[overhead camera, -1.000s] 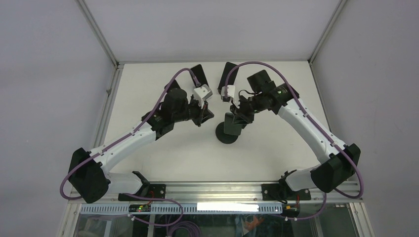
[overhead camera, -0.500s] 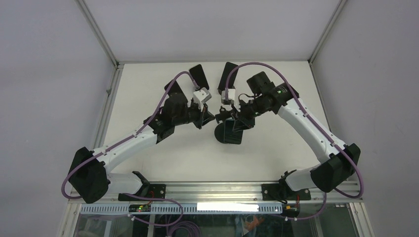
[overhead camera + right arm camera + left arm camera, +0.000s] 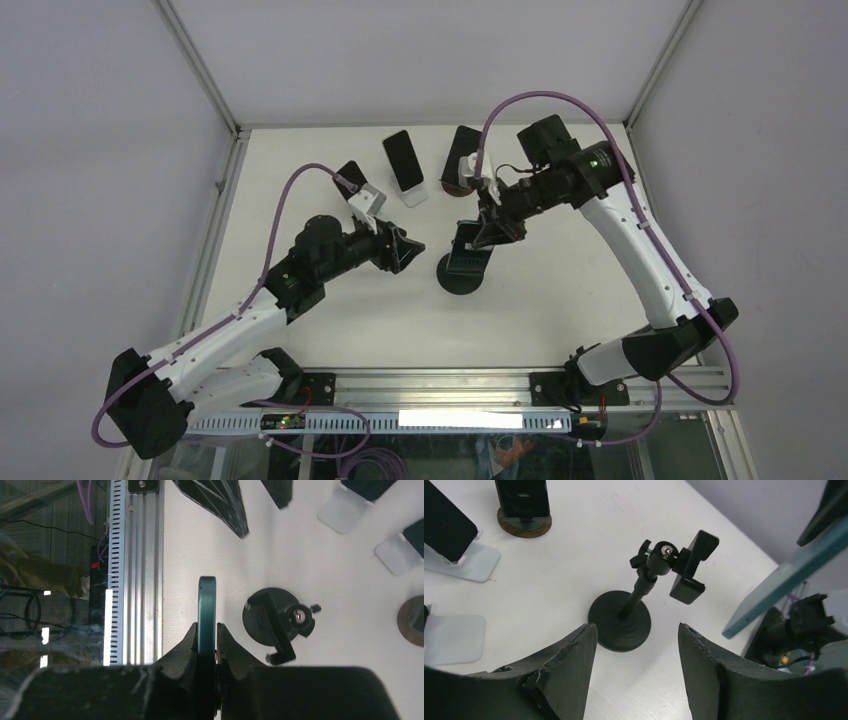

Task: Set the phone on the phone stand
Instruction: Install the phone on the phone stand.

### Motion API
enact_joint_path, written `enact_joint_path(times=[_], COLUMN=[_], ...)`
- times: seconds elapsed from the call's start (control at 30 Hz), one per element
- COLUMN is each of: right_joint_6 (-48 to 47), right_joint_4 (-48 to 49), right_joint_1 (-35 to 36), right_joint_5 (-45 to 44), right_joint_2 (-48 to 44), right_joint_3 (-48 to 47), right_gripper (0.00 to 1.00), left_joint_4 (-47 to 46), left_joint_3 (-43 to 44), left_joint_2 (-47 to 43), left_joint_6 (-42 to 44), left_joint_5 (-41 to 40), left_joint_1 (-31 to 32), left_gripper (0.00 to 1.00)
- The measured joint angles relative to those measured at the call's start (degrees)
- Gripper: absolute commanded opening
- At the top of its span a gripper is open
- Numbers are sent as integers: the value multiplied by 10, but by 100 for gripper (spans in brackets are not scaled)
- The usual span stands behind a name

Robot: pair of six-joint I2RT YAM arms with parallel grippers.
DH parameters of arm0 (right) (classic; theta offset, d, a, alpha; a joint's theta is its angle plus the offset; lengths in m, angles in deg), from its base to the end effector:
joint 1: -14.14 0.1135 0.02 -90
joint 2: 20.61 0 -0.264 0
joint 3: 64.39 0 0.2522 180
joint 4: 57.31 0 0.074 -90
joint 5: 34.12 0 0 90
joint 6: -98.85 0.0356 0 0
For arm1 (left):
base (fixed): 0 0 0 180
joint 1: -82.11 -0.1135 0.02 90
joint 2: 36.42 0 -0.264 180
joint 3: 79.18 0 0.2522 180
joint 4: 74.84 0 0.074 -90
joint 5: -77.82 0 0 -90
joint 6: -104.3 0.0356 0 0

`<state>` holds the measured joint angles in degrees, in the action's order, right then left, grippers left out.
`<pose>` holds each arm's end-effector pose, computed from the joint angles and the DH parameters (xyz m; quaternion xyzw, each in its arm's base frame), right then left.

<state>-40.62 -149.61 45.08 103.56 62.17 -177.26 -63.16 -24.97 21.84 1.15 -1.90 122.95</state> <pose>0.2015 0.1515 0.4152 -0.6473 0.6155 0.3519 0.2800 0.1756 -0.1602 0.2906 0.2425 0.7580 -0.3366 0.5033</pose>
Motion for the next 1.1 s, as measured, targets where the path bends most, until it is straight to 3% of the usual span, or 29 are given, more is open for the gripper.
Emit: enact_joint_path(times=[0.17,0.33,0.5,0.7,0.83,0.97,1.1], right_joint_6=[0,9,22,30,33,35,35], right_joint_4=[-16,-17,-9,-7,-6,-6,-6], right_joint_1=[-52,-120,-158,-165,-172,-176,-176], right_joint_5=[-8,-7,-6,2,6,12,14], right_joint_2=[-19,-38,-44,-51,-55,-61,-62], right_joint_3=[1,1,5,21,25,28,30], right_gripper=[0,0,0,0,0,0,0], left_joint_4=[-13,13,75,143,160,156,133], left_joint_3=[-26,-2,99,182,200,202,201], left_joint_2=[-55,-36,80,193,224,234,235], left_joint_6=[-97,-147,-205,-244,-248,-245,-229], left_joint_5=[-61,-230,-446,-599,-630,-628,-621], left_joint_1=[39,208,340,346,326,301,292], left_gripper=[60,61,58,50,44,32,10])
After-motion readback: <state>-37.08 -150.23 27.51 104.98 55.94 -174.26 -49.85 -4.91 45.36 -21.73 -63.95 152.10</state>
